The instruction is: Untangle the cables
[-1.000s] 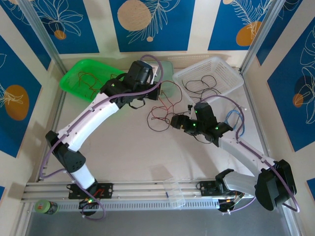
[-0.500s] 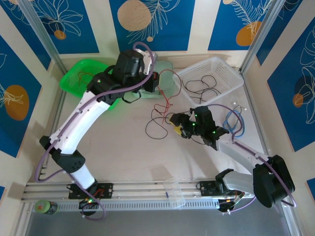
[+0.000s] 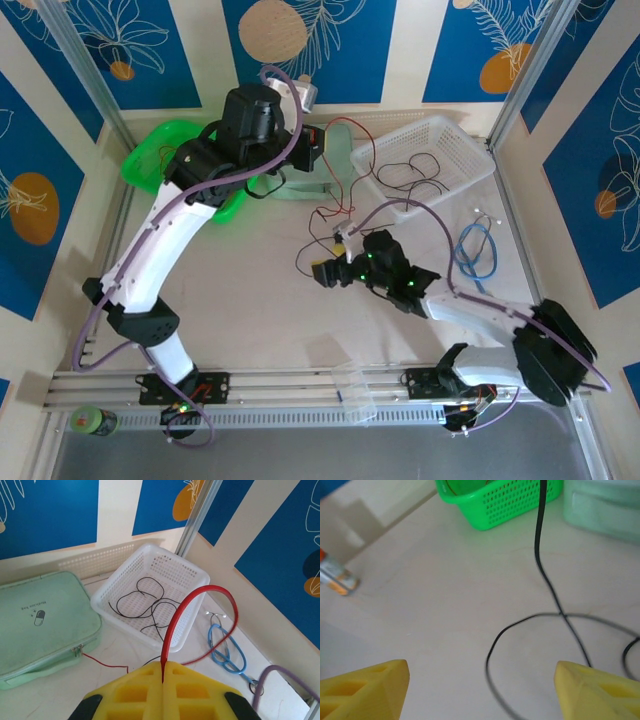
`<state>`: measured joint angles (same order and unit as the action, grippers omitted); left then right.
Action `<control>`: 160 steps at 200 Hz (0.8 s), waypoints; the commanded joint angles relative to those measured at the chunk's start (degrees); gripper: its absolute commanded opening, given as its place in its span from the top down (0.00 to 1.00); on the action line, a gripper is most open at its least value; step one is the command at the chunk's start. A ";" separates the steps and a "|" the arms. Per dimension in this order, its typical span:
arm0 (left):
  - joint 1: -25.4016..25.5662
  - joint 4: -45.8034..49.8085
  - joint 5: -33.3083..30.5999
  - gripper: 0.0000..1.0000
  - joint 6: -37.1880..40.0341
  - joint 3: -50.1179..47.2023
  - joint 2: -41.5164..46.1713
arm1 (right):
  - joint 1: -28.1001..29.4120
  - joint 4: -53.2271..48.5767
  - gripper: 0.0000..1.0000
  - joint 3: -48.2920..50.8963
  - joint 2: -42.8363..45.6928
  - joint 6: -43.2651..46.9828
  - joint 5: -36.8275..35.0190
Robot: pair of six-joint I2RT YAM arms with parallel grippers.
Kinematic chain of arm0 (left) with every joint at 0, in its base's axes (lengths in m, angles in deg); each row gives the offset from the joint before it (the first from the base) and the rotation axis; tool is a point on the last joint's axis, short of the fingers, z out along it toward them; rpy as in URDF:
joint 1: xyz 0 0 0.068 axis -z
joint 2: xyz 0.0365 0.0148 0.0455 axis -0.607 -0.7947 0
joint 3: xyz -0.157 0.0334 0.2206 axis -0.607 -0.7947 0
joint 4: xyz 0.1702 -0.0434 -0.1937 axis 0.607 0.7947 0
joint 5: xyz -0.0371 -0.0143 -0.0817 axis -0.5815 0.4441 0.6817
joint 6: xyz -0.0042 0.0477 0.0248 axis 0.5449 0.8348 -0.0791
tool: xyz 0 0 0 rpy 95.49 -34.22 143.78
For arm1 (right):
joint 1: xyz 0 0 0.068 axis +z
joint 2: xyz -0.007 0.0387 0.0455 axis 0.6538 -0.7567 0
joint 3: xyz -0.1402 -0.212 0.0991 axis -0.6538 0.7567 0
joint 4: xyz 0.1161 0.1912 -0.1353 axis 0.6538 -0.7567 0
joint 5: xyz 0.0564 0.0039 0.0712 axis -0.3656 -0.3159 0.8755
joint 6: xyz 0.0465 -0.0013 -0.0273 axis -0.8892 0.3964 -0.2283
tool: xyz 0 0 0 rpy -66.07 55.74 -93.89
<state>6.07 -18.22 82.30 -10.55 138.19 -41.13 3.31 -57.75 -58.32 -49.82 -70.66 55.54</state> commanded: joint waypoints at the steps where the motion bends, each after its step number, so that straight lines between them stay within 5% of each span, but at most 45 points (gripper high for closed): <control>1: 0.49 0.41 0.32 1.00 0.63 3.00 -0.20 | -0.02 15.21 0.22 -2.02 -6.31 12.13 -5.34; 21: 0.47 0.50 0.00 1.00 0.41 3.69 -0.46 | -0.04 20.06 0.21 -6.00 -13.40 13.99 -6.29; 69: 0.55 0.49 -0.49 1.00 0.10 4.11 -0.29 | 0.75 23.20 0.26 -15.63 -27.28 11.90 -23.29; 85: 0.51 0.74 -1.35 1.00 0.41 4.62 -0.20 | 0.77 21.35 0.44 -16.52 -27.76 9.46 -25.97; 109: 0.51 1.74 -4.37 1.00 2.32 7.38 -0.61 | 0.94 18.43 0.99 -14.79 -26.02 6.31 -27.42; 160: -4.78 6.54 -14.14 1.00 8.65 22.25 -5.82 | 1.54 9.81 1.00 -5.08 -17.76 -1.94 -27.07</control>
<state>5.11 -13.87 74.43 -5.89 154.82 -45.32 4.14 -43.37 -67.43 -71.90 -67.01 30.01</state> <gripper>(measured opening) 0.052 0.051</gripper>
